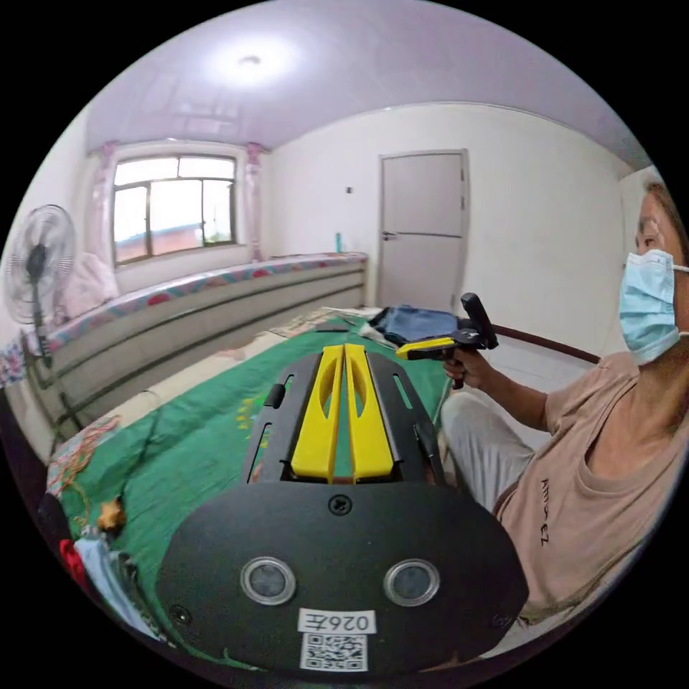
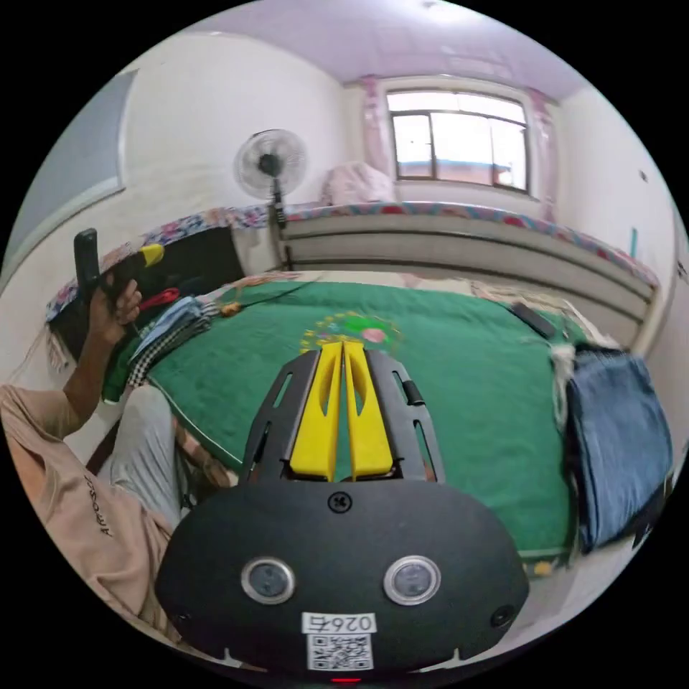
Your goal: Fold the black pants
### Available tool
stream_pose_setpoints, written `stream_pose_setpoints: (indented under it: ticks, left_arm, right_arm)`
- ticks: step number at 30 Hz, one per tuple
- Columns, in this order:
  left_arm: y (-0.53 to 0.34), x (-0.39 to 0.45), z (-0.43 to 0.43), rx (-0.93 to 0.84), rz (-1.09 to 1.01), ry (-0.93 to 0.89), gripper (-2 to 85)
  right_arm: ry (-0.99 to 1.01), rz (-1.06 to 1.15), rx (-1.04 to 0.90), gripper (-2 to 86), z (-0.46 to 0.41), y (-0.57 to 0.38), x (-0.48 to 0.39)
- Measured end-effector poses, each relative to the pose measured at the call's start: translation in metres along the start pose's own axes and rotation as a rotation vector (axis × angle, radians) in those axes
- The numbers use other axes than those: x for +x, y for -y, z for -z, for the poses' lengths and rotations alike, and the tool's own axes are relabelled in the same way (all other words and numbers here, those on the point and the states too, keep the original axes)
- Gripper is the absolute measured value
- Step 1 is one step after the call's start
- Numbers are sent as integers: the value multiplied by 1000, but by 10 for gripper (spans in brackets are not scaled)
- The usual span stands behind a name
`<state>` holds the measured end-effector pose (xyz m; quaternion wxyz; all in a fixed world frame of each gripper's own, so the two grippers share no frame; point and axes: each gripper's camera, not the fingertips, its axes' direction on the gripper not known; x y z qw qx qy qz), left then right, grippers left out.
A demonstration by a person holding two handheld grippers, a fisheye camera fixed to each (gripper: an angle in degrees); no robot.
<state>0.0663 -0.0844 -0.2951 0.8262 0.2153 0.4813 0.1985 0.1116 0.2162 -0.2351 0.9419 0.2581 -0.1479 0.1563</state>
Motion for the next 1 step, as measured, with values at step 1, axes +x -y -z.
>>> stream_pose_setpoints:
  ticks: [1]
  left_arm:
    - [20, -4, -56, -26, 14, -81, -7]
  right_arm:
    - [-57, -64, -1, -9, 22, -12, 44]
